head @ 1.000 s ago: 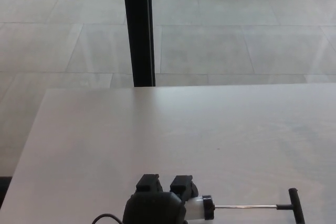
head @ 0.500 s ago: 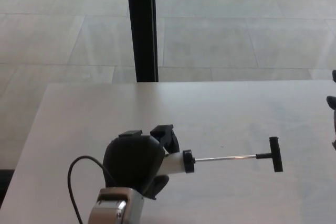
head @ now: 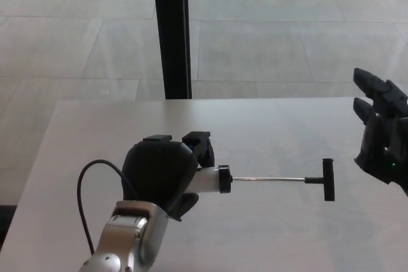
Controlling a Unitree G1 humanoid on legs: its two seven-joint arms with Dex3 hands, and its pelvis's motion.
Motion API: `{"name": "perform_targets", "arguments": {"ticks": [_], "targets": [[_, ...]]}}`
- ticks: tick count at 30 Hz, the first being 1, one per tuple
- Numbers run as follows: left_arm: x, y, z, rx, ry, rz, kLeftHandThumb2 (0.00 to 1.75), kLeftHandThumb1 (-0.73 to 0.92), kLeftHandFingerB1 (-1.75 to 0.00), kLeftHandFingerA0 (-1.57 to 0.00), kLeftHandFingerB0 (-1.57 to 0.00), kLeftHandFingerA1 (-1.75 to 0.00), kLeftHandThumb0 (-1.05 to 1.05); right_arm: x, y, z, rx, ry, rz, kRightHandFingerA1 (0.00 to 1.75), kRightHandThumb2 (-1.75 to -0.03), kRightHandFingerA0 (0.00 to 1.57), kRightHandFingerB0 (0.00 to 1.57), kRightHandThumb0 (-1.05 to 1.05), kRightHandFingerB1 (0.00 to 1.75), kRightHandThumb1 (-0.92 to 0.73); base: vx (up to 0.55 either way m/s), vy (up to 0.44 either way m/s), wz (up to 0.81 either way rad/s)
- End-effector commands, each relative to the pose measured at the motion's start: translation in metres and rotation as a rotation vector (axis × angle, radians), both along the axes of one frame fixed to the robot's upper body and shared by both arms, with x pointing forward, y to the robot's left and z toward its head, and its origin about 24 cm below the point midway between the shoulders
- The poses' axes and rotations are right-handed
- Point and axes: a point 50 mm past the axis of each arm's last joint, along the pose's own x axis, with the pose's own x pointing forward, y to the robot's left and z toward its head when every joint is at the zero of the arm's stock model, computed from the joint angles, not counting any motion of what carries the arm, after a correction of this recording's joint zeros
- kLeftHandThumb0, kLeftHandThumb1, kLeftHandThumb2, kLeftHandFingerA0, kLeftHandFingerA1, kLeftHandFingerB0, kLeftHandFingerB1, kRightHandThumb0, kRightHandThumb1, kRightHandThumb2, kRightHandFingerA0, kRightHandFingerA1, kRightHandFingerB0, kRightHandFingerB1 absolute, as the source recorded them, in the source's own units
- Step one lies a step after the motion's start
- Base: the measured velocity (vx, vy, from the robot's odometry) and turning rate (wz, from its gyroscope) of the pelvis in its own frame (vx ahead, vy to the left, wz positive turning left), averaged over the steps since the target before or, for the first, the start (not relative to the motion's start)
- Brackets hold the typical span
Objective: The robot uses its left hand to lift the air pump kept on the middle of the desk and use the right hand to compress the handle
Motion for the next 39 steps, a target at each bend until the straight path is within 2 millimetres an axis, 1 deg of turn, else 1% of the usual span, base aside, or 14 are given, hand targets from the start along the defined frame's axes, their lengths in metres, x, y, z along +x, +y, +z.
{"name": "perform_targets", "arguments": {"ticks": [1, 15, 16, 18, 22, 23, 26, 27, 28, 29, 31, 34, 35, 39], "targets": [[-0.003, -0.001, -0.001, -0.001, 0.008, -0.030, 0.99, 0.60, -1.38, -0.92, -0.77, -1.75, -0.06, 0.002, 0.004, -0.003, 0.016, 0.046, -0.009, 0.07, -1.31, 0.00, 0.10, -1.04, 0.07, -0.92, 0.00, 0.000, 0.00], [-0.004, -0.015, 0.006, -0.240, 0.009, 0.034, 1.11, 0.56, -1.50, -0.90, -0.78, -1.75, -0.04, 0.003, 0.013, -0.019, 0.138, 0.049, -0.032, 0.12, -1.32, 0.00, 0.02, -0.95, 0.08, -0.92, 0.00, 0.000, 0.00], [-0.003, -0.015, 0.008, -0.240, -0.001, 0.033, 1.15, 0.51, -1.22, -1.22, -0.97, -1.42, -0.05, 0.003, 0.012, -0.019, 0.138, 0.047, -0.047, 0.10, -1.32, 0.00, 0.06, -0.96, 0.09, -0.92, 0.00, 0.000, 0.00], [-0.002, -0.016, 0.011, -0.262, -0.008, 0.037, 1.12, 0.56, -1.53, -0.93, -0.77, -1.75, -0.03, 0.002, 0.009, -0.020, 0.138, 0.052, -0.059, 0.09, -1.32, 0.00, 0.06, -0.97, 0.08, -0.92, 0.00, 0.000, 0.00], [-0.001, -0.015, 0.015, -0.273, -0.021, 0.033, 1.08, 0.59, -1.57, -0.94, -0.74, -1.75, -0.05, 0.000, 0.002, -0.021, 0.127, 0.051, -0.060, 0.09, -1.31, 0.00, 0.06, -0.97, 0.09, -0.92, 0.00, 0.000, 0.00], [0.000, -0.013, 0.017, -0.268, -0.028, 0.032, 1.13, 0.53, -1.21, -1.22, -0.97, -1.40, -0.07, 0.000, -0.002, -0.020, 0.118, 0.044, -0.072, 0.08, -1.30, 0.00, 0.12, -0.98, 0.12, -0.92, 0.00, 0.000, 0.00], [0.002, -0.009, 0.020, -0.259, -0.047, 0.034, 1.17, 0.49, -1.27, -1.25, -1.02, -1.45, -0.01, 0.001, -0.009, -0.018, 0.080, 0.030, -0.083, 0.08, -1.30, 0.00, 0.13, -0.97, 0.15, -0.90, 0.00, 0.000, 0.00], [0.001, -0.005, 0.020, -0.227, -0.055, 0.045, 1.14, 0.50, -1.17, -1.18, -0.96, -1.35, -0.08, 0.002, -0.013, -0.015, 0.074, 0.019, -0.077, 0.12, -0.87, 0.00, 0.05, -0.92, 0.24, -0.92, 0.00, 0.000, 0.00], [0.001, -0.004, 0.020, -0.221, -0.054, 0.046, 1.16, 0.50, -1.20, -1.18, -0.98, -1.37, -0.08, 0.003, -0.014, -0.014, 0.078, 0.018, -0.078, 0.12, -0.86, 0.00, 0.07, -0.94, 0.24, -0.92, 0.00, 0.000, 0.00], [0.000, -0.003, 0.018, -0.215, -0.050, 0.045, 1.17, 0.51, -1.51, -0.90, -0.79, -1.75, -0.06, 0.003, -0.015, -0.012, 0.087, 0.017, -0.080, 0.07, -1.28, 0.00, 0.13, -0.99, 0.20, -0.88, 0.00, 0.000, 0.00], [-0.001, -0.002, 0.013, -0.234, -0.019, 0.049, 1.16, 0.50, -1.25, -1.23, -0.99, -1.43, -0.13, 0.007, -0.017, -0.005, 0.088, 0.005, -0.091, 0.08, -1.27, 0.00, 0.09, -0.97, 0.24, -0.86, 0.00, 0.000, 0.00], [-0.002, -0.003, 0.012, -0.240, -0.022, 0.048, 1.13, 0.54, -1.54, -0.96, -0.79, -1.75, -0.10, 0.009, -0.018, -0.002, 0.091, -0.001, -0.095, 0.09, -1.28, 0.00, 0.13, -0.95, 0.25, -0.85, 0.00, 0.000, 0.00], [-0.002, -0.003, 0.010, -0.215, -0.014, 0.047, 1.12, 0.55, -1.57, -0.93, -0.77, -1.75, -0.09, 0.010, -0.018, 0.001, 0.086, -0.017, -0.095, 0.18, -0.87, 0.00, 0.10, -0.94, 0.26, -0.92, 0.00, 0.000, 0.00], [-0.005, -0.004, 0.006, -0.196, -0.009, 0.035, 1.11, 0.55, -1.50, -0.93, -0.78, -1.75, -0.06, 0.014, -0.022, 0.011, 0.105, -0.051, -0.079, 0.00, -0.85, 0.00, 0.07, -0.94, 0.23, -0.92, 0.00, 0.000, 0.00]]}}
